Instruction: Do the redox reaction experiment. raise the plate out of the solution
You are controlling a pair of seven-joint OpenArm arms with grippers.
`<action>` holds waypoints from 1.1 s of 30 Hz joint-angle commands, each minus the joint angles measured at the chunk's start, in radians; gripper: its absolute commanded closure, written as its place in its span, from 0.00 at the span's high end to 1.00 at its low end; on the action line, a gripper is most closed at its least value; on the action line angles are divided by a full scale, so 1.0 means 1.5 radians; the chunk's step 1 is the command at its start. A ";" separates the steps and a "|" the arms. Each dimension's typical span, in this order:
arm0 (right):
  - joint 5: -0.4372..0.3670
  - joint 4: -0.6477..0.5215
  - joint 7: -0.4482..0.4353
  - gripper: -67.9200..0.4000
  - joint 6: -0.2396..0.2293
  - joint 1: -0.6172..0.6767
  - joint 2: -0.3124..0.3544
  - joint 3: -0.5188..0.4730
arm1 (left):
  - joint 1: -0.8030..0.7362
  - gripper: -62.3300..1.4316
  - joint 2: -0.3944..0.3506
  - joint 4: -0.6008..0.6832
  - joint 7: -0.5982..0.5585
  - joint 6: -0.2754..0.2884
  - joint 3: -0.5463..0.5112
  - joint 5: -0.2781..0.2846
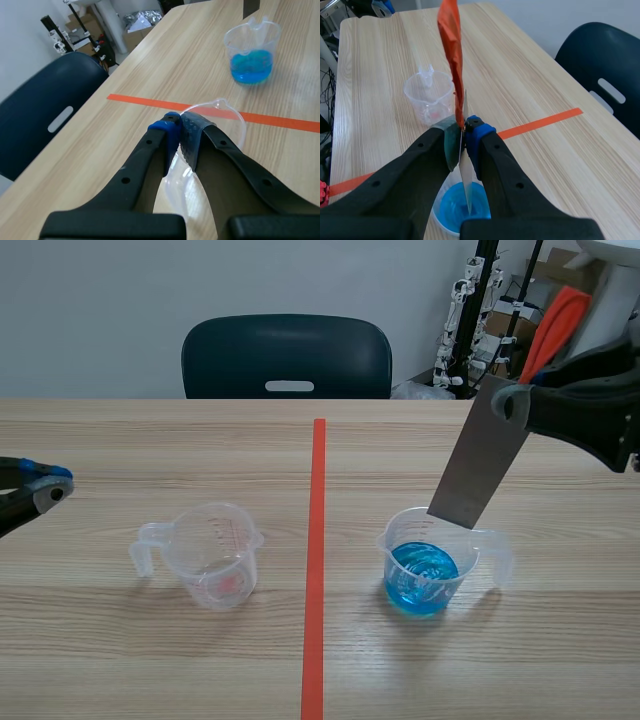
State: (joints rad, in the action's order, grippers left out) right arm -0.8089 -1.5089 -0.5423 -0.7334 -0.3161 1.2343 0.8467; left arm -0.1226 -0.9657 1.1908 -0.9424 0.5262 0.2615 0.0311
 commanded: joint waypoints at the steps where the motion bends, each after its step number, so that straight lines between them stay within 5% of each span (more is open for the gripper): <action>1: -0.028 -0.013 0.002 0.02 -0.008 -0.013 0.017 -0.017 | 0.011 0.05 0.006 0.020 0.011 0.006 0.002 0.008; 9: -0.122 -0.041 0.091 0.02 -0.008 -0.013 0.031 -0.054 | 0.094 0.05 0.051 0.074 0.173 0.048 0.071 0.007; 23: -0.275 -0.077 0.254 0.01 -0.008 -0.013 0.040 -0.114 | 0.225 0.05 0.157 0.106 0.348 0.048 0.198 0.007; 33: -0.305 -0.089 0.291 0.02 -0.008 -0.013 0.040 -0.125 | 0.274 0.05 0.217 0.106 0.405 0.058 0.242 0.001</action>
State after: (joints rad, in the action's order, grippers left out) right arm -1.2491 -1.6241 -0.0948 -0.7338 -0.3157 1.2751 0.6815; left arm 0.2745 -0.6479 1.3350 -0.3141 0.6071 0.6220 0.0257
